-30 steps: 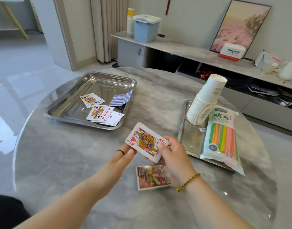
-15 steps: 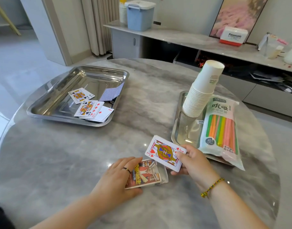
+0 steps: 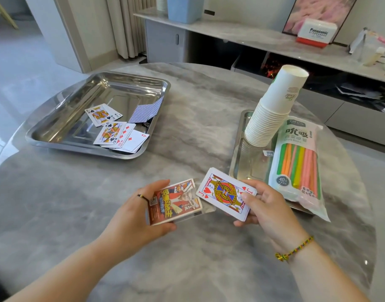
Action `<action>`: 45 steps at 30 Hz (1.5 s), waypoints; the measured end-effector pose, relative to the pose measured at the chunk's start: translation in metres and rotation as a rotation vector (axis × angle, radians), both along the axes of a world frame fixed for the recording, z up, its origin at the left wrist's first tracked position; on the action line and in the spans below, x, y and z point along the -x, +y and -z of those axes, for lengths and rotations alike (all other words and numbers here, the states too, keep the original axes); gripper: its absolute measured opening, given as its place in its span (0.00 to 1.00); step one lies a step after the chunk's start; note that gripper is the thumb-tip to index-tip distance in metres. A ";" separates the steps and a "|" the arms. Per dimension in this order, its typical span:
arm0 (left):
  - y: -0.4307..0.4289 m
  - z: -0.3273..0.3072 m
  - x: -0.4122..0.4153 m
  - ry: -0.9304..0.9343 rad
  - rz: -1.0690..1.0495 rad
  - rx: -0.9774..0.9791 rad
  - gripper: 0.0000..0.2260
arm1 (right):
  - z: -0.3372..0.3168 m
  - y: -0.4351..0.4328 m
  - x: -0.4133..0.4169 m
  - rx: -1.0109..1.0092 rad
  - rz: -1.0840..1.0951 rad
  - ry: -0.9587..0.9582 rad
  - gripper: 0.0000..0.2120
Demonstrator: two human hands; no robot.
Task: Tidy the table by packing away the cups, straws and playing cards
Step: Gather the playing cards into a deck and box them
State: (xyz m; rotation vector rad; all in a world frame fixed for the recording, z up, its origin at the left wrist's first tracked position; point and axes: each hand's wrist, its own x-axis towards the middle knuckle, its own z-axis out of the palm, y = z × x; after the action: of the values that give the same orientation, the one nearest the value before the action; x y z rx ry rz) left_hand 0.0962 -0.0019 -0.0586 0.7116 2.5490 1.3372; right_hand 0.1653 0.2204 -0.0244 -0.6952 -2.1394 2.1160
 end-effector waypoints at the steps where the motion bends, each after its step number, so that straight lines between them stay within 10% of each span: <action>1: -0.001 -0.001 0.000 0.004 0.000 -0.007 0.35 | -0.001 0.000 -0.001 0.014 0.001 0.003 0.13; 26: -0.008 -0.017 -0.005 -0.016 0.314 0.123 0.33 | -0.004 -0.006 -0.006 0.023 -0.393 -0.223 0.11; 35: -0.001 -0.009 -0.008 0.055 0.067 0.052 0.35 | 0.014 -0.020 0.000 -0.068 0.001 0.041 0.14; 45: 0.003 -0.002 -0.011 0.080 0.013 -0.002 0.36 | 0.016 -0.041 -0.007 -0.399 -0.292 0.052 0.14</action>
State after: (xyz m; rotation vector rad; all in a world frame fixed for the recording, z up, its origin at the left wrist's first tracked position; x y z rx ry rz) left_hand 0.1070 0.0010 -0.0569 0.7961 2.6006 1.3340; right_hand 0.1723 0.1791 -0.0404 -0.3016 -2.6521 1.6981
